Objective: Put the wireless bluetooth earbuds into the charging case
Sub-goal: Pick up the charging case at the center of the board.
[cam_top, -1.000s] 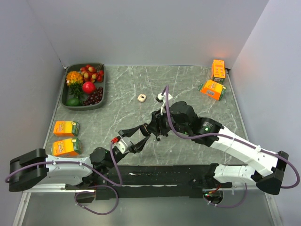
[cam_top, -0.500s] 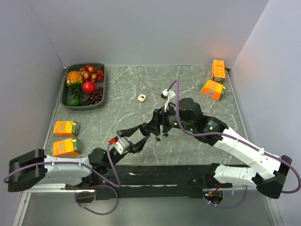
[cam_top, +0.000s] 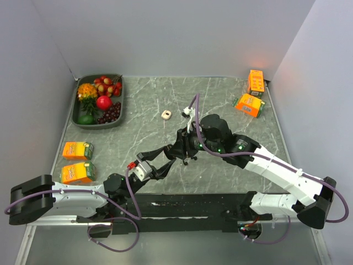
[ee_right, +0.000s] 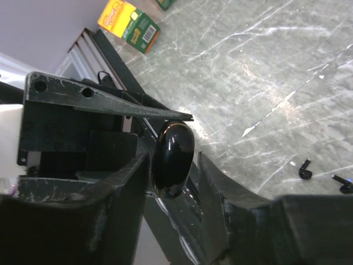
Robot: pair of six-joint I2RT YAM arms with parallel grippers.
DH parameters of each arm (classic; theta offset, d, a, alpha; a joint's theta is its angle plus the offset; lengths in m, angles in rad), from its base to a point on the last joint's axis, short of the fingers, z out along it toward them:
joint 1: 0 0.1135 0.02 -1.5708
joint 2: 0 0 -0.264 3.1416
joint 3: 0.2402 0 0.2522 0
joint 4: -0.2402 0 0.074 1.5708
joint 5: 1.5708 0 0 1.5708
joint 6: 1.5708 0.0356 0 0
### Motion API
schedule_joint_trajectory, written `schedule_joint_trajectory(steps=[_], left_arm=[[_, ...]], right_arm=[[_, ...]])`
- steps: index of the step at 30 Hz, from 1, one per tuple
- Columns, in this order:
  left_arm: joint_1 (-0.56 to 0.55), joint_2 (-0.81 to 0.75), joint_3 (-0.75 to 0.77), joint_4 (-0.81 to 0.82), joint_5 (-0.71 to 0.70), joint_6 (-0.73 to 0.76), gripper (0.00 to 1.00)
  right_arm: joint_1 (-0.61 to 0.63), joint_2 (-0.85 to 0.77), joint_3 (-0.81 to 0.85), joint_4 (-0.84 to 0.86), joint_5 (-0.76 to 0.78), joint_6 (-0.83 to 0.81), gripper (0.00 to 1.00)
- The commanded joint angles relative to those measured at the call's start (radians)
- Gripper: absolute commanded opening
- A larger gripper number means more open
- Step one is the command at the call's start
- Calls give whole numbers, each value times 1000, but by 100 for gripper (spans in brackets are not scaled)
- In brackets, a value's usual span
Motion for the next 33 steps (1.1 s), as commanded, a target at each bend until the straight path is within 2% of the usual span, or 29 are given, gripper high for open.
schedule_joint_trajectory(steps=[1,3,5,6,8,9,12,17,19,33], left_arm=[[-8,-10,10,64,5,2,1],[-8,-11,13,59,4,-1,1],[-6,-11,13,61,1,-4,1],[-6,-13,16,59,-4,-6,1],[-6,-16,16,56,-16,-14,3],[-8,-17,19,53,-21,-17,6],[-6,-30,21,22,-24,-23,29],[-8,-44,29,-10,-21,-31,40],[-6,-45,32,-21,-22,-32,49],[-6,-45,47,-97,19,-46,79]], right_arm=[[-11,-9,21,24,-29,11,35],[-11,-5,25,21,-43,6,27],[-12,-2,25,22,-49,2,17],[-11,-2,24,21,-51,2,8],[-11,-2,25,15,-49,-5,0],[-11,-3,25,13,-45,-8,0],[-12,-5,28,2,-43,-27,0],[-12,-3,41,-10,-51,-51,0],[-14,0,47,-18,-61,-57,0],[-12,11,91,-90,-91,-143,0]])
